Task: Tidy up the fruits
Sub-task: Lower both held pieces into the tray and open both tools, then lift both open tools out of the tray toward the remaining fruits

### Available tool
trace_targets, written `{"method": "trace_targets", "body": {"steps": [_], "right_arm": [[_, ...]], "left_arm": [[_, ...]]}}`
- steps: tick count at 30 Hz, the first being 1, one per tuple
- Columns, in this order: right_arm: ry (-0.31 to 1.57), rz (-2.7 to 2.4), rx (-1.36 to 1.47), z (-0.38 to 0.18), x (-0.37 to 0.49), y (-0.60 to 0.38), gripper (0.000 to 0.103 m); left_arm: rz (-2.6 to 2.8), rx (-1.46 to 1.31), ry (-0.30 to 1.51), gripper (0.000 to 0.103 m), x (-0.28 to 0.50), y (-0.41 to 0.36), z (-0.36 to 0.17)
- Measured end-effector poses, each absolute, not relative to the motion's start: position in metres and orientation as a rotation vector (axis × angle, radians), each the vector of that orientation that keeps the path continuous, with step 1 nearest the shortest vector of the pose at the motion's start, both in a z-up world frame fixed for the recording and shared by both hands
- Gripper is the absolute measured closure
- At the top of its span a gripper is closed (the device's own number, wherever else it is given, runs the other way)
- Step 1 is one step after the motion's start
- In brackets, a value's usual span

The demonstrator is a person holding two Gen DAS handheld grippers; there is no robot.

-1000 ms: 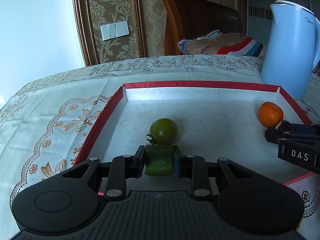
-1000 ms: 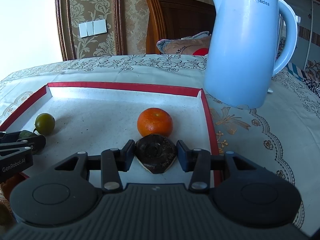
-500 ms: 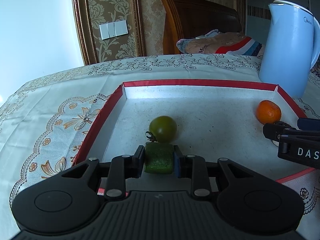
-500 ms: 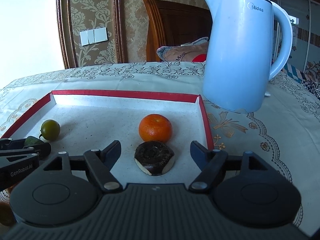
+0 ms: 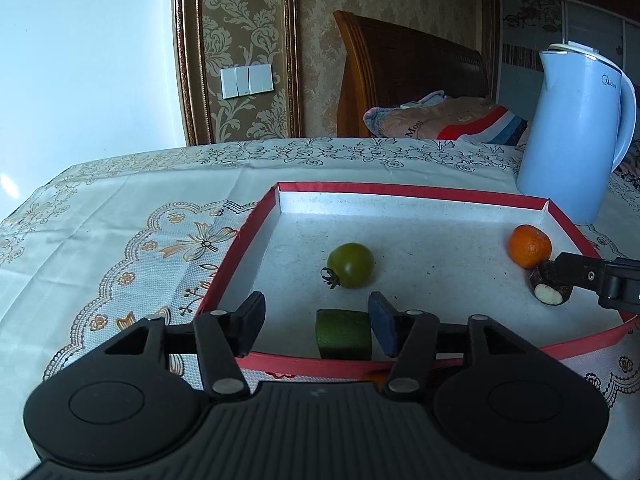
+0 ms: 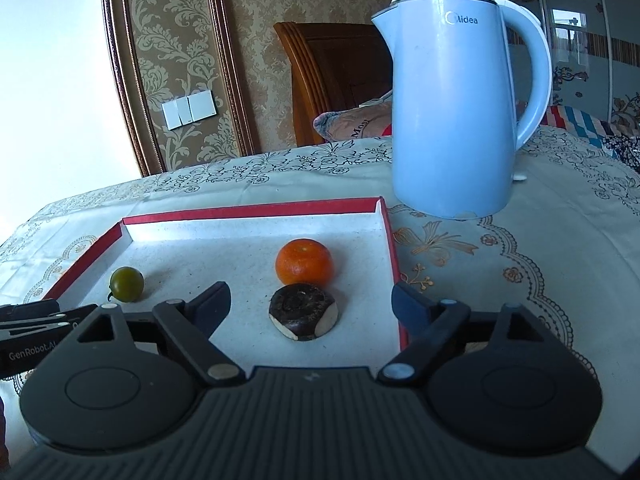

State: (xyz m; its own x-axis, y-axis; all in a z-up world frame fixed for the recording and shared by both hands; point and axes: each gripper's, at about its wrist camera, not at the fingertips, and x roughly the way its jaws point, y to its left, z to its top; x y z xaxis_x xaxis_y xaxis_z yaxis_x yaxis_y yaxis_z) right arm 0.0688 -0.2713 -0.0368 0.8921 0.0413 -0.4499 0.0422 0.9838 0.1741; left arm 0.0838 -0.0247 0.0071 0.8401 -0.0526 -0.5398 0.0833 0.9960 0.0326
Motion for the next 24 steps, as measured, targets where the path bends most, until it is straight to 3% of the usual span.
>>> {"method": "trace_targets", "body": {"steps": [2,24], "right_arm": [[0.461,-0.006,0.174,-0.037,0.064,-0.271,0.011],[0.43,0.023,0.197,-0.047,0.008,-0.275,0.011]], "left_arm": [[-0.075,0.034,0.565,0.047,0.08,-0.02,0.01],[-0.137,-0.024,0.584,0.046,0.009,0.018,0.0]]}}
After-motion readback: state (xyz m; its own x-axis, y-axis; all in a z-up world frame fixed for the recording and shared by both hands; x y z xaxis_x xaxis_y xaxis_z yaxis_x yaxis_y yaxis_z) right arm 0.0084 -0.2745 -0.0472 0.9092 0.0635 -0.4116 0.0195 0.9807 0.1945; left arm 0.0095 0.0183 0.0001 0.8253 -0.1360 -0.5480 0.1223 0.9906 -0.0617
